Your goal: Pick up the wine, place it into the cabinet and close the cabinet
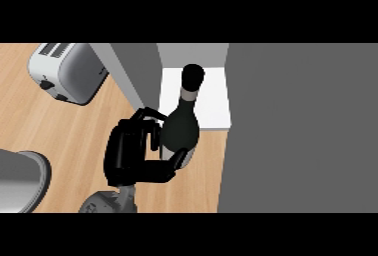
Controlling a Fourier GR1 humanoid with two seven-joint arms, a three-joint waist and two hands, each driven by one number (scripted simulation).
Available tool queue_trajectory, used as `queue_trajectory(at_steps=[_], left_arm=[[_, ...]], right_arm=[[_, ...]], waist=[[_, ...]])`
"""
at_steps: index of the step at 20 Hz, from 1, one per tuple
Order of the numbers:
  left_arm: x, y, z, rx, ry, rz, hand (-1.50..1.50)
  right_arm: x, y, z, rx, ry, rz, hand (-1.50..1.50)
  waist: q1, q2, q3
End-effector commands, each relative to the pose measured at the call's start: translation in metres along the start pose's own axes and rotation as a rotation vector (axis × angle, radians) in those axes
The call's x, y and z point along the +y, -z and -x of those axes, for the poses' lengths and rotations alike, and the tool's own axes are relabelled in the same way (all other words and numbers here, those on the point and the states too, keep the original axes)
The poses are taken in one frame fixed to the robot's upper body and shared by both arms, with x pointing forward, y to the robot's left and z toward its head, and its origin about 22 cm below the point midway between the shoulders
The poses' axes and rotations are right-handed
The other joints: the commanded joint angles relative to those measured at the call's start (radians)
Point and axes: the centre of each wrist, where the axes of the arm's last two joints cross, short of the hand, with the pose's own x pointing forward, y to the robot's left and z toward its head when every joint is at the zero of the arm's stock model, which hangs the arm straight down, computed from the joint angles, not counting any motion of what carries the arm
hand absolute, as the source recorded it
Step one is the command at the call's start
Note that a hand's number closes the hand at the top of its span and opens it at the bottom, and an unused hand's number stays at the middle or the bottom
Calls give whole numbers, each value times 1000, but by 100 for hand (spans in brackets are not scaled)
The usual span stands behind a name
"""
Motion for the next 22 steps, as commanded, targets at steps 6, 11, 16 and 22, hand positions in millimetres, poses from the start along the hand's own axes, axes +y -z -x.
queue_trajectory(at_steps=[6, 11, 16, 22], left_arm=[[-31, 41, -6, 60, 42, -49, 150], [-36, 44, 22, 75, 112, -82, 150], [-22, 46, 53, 108, 144, -98, 150], [-16, 40, 87, 102, 179, -133, 150]], right_arm=[[-1, -26, -43, -78, 85, -39, -150], [-6, -32, -36, -66, 76, -38, -150], [2, -32, -38, -70, 78, -49, -150], [0, -29, -32, -61, 88, -53, -150]], waist=[[-3, 2, -1], [-12, 2, 0], [-13, 2, -1], [-28, 6, -1]])
